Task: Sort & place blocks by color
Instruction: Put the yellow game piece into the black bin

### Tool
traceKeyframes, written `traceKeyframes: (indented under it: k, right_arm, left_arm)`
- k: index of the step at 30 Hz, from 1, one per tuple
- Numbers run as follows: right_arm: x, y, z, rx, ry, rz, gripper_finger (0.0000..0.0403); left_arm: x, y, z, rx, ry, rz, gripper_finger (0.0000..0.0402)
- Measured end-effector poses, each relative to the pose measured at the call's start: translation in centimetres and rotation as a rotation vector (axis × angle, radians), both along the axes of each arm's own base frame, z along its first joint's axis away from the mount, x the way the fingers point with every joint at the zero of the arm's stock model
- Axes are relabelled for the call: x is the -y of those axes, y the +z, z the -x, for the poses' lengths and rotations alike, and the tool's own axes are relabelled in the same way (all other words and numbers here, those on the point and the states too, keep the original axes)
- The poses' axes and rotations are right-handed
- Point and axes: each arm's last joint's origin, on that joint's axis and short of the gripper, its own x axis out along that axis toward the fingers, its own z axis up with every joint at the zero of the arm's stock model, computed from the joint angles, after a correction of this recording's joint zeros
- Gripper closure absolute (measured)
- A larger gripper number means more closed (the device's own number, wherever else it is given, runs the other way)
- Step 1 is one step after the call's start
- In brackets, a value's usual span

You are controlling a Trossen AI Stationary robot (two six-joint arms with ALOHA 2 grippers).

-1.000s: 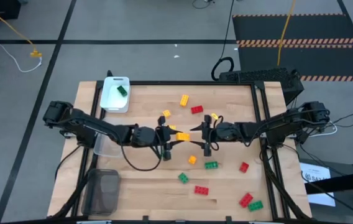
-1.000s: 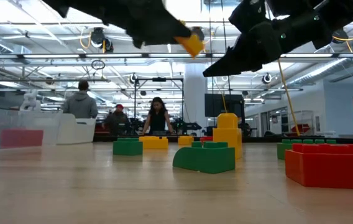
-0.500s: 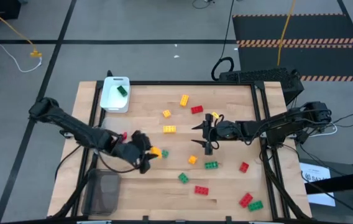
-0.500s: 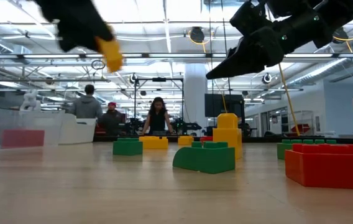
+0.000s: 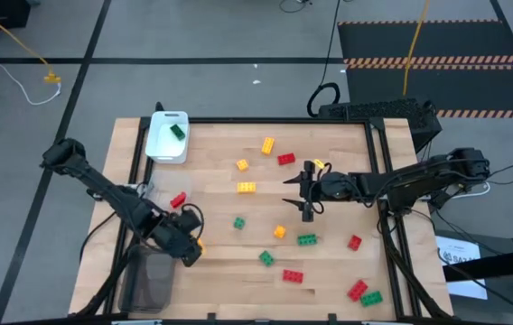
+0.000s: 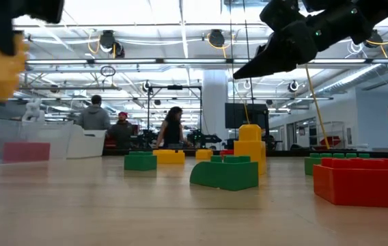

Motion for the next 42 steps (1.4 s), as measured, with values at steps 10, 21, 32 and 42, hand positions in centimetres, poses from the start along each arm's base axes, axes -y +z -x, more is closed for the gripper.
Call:
traceKeyframes:
  k: [10, 21, 32, 42]
  right_arm:
    - [0.0, 0.2, 0.2, -0.001, 0.001, -0.001, 0.0163]
    - [0.0, 0.2, 0.2, -0.006, 0.002, -0.002, 0.0163]
    - [0.0, 0.1, 0.2, -0.008, 0.002, -0.002, 0.0163]
    - [0.0, 0.1, 0.2, -0.007, 0.000, -0.009, 0.0163]
  left_arm:
    - [1.1, 0.4, 1.0, -0.136, -0.042, 0.146, 0.0258]
    - [2.9, 3.5, 2.4, -0.203, -0.091, 0.203, 0.0258]
    - [4.1, 3.3, 4.9, -0.374, -0.028, 0.211, 0.0258]
    - [5.3, 3.3, 6.6, -0.438, -0.011, 0.232, 0.0258]
